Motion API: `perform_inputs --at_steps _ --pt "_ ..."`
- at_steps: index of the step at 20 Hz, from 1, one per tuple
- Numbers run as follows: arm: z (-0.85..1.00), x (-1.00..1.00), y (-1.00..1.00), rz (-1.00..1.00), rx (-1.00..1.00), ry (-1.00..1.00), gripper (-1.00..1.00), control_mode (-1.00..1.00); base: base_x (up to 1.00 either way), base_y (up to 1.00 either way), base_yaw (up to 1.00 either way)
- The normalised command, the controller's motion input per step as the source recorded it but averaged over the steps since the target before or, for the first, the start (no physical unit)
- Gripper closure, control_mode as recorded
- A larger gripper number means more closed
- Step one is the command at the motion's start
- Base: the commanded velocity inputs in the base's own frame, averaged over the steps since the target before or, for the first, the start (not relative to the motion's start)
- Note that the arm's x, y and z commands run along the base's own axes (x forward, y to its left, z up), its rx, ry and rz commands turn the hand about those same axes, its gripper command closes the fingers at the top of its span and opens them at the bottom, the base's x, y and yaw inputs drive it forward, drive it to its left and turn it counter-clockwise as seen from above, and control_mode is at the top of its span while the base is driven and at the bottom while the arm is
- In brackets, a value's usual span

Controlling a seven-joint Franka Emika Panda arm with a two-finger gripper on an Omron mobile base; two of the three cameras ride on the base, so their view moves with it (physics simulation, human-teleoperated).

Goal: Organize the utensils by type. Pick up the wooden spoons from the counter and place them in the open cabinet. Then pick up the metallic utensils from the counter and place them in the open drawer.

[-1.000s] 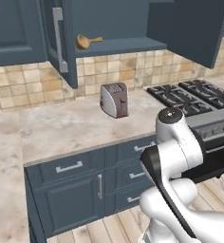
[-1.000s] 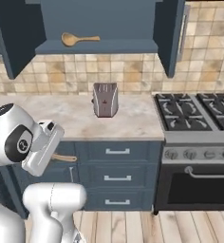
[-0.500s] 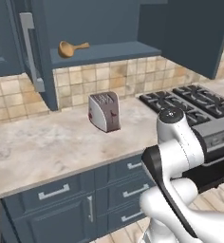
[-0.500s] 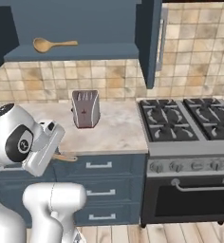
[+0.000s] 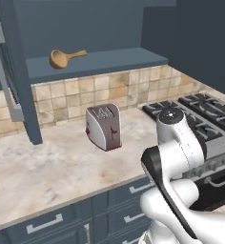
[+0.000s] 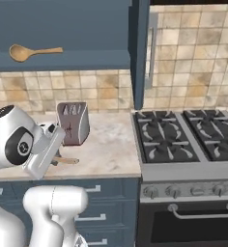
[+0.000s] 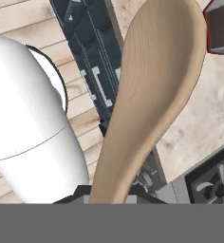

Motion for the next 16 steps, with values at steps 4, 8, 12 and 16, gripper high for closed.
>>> perform_inputs --at_steps 4,8,12,16 --pt "0.0 0.0 0.0 0.0 0.0 0.0 1.0 1.0 0.57 -0.2 0.03" --pt "0.0 0.0 0.0 0.0 0.0 0.0 1.0 1.0 0.6 0.0 0.12" --pt "0.0 0.0 0.0 0.0 0.0 0.0 1.0 1.0 0.42 0.0 0.14" --pt "0.0 0.0 0.0 0.0 0.0 0.0 1.0 1.0 0.03 -0.02 0.0"
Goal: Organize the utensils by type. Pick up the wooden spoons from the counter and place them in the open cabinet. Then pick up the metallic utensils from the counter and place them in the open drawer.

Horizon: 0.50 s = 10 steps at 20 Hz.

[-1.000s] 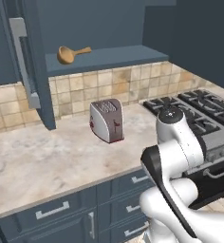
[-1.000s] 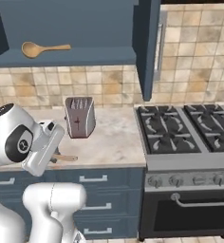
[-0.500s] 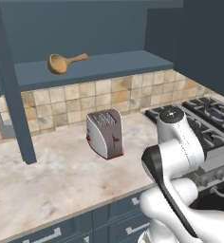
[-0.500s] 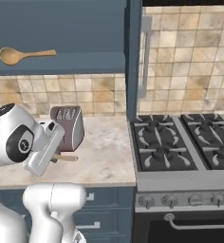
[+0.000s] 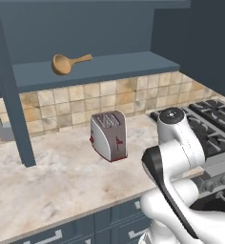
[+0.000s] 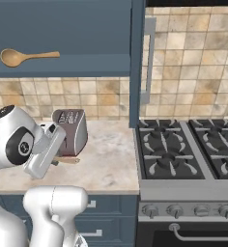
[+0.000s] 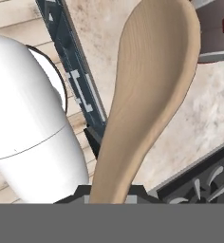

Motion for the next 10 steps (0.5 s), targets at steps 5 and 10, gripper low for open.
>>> perform_inputs --at_steps 5,10 --pt "0.01 0.0 0.0 0.0 0.0 0.0 1.0 -1.0 0.0 0.0 0.0" --pt "0.22 -0.02 0.01 0.01 -0.02 -0.09 1.0 -1.0 0.0 0.0 0.0"
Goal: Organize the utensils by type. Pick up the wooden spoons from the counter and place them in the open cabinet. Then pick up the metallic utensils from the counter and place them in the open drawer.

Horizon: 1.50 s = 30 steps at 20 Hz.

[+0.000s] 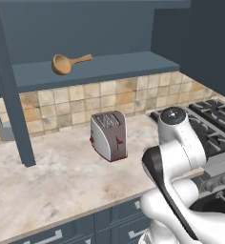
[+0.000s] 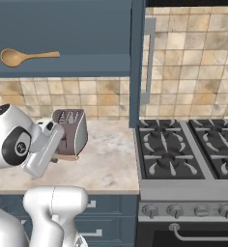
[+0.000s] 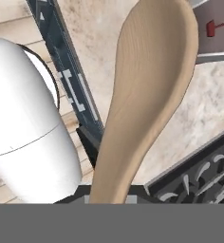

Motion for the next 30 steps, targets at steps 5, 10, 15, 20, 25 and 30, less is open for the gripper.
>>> perform_inputs --at_steps 5,10,15,20,25,30 --pt "0.39 -0.07 0.04 0.07 -0.06 -0.24 1.0 -1.0 0.0 0.0 0.0" --pt "0.53 0.0 0.06 0.05 -0.07 -0.09 1.0 -1.0 0.0 0.0 0.0" --pt "0.57 -0.03 0.0 0.05 0.0 0.13 1.0 -1.0 0.0 0.0 0.0" --pt "0.52 -0.01 0.0 0.01 0.01 0.09 1.0 -1.0 0.0 0.0 0.0" --pt "0.26 0.0 -0.03 0.09 0.0 -0.05 1.0 -1.0 0.0 0.0 0.0" --pt "0.18 0.08 -0.04 0.11 0.06 -0.01 1.0 -1.0 0.0 0.0 0.0"
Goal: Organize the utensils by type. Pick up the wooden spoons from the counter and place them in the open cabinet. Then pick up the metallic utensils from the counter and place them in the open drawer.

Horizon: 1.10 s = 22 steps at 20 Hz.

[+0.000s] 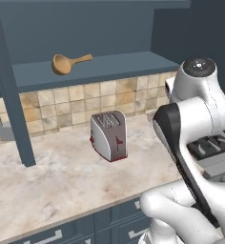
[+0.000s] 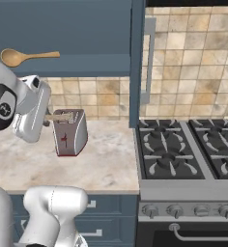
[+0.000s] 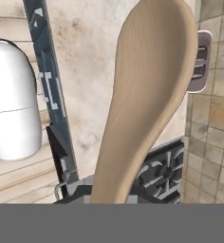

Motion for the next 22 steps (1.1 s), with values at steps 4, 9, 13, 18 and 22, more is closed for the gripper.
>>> perform_inputs --at_steps 4,9,13,18,22 --pt "0.22 0.02 0.0 0.07 0.06 -0.02 1.0 -1.0 0.0 0.0 0.0" --pt "0.16 0.0 0.0 0.1 0.06 -0.06 1.0 -1.0 0.0 0.0 0.0" --pt "0.29 0.01 -0.02 0.02 0.07 0.0 1.0 -1.0 0.0 0.0 0.0" --pt "0.16 0.17 -0.03 0.0 0.04 -0.01 1.0 -1.0 0.0 0.0 0.0" --pt "0.08 0.27 -0.04 0.0 0.02 -0.09 1.0 -1.0 0.0 0.0 0.0"
